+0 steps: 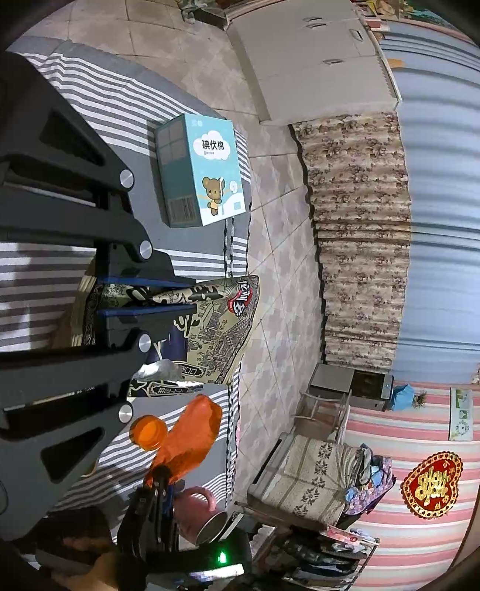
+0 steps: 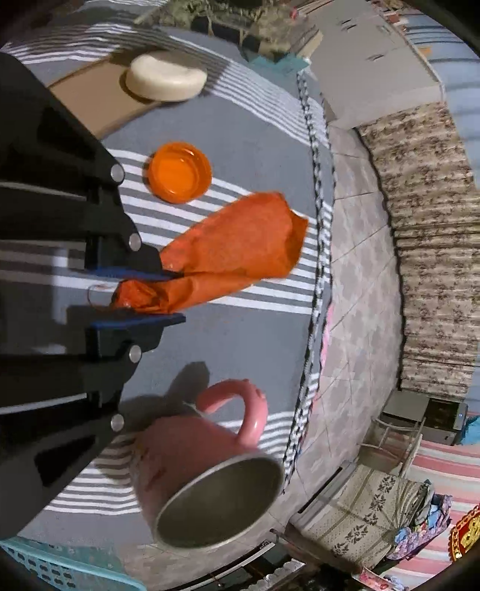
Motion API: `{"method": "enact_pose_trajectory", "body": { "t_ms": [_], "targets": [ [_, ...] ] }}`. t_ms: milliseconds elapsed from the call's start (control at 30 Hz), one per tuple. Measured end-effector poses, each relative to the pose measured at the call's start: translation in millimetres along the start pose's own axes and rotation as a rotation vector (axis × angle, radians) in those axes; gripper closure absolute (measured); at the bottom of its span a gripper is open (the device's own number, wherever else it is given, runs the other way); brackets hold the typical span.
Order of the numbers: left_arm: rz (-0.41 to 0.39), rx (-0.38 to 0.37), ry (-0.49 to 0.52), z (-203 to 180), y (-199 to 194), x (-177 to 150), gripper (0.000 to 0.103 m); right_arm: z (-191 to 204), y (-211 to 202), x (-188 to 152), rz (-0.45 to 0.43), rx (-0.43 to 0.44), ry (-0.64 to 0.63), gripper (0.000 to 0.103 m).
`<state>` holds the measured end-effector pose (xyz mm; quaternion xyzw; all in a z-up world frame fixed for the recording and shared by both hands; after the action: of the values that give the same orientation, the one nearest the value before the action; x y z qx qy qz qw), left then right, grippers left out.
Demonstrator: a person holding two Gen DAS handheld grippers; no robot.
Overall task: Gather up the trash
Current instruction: 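Grasp the orange cloth with the right tool while the left holds the snack bag, then carry snack bag and orange cloth over the basket and open both tools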
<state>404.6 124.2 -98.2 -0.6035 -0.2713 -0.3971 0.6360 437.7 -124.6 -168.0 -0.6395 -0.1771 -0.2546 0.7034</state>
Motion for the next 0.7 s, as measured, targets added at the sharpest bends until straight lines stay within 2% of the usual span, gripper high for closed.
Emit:
{"method": "enact_pose_trajectory", "body": {
  "t_ms": [67, 233, 433, 567, 700],
  "targets": [
    [0.001, -0.003, -0.003, -1, 0, 0, 0.095, -3, -13, -3, -0.04, 0.003, -0.016, 0.087],
    [-0.002, 0.003, -0.006, -5, -8, 5, 0.095, -19, -61, -7, -0.113, 0.073, 0.011, 0.087],
    [-0.035, -0.028, 0.027, -33, -37, 19, 0.095, -55, -128, -17, -0.192, 0.118, 0.062, 0.087],
    [-0.077, -0.067, 0.066, -68, -64, 32, 0.095, -92, -166, -27, -0.243, 0.083, 0.093, 0.087],
    [-0.118, -0.127, 0.106, -119, -87, 46, 0.095, -156, -197, -46, -0.265, 0.017, 0.179, 0.087]
  ]
}}
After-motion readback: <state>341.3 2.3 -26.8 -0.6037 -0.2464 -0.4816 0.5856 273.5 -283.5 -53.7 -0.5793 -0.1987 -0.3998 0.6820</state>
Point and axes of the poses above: each gripper's, at about its wrist camera, not at the fingertips, and y roughly the way its jaws point, z to its left, x to its top, the point moved 10 cm from there along y, roughly the way its jaws point, and after that the axes turned 13 degrees about y, right-handed, at the moved point
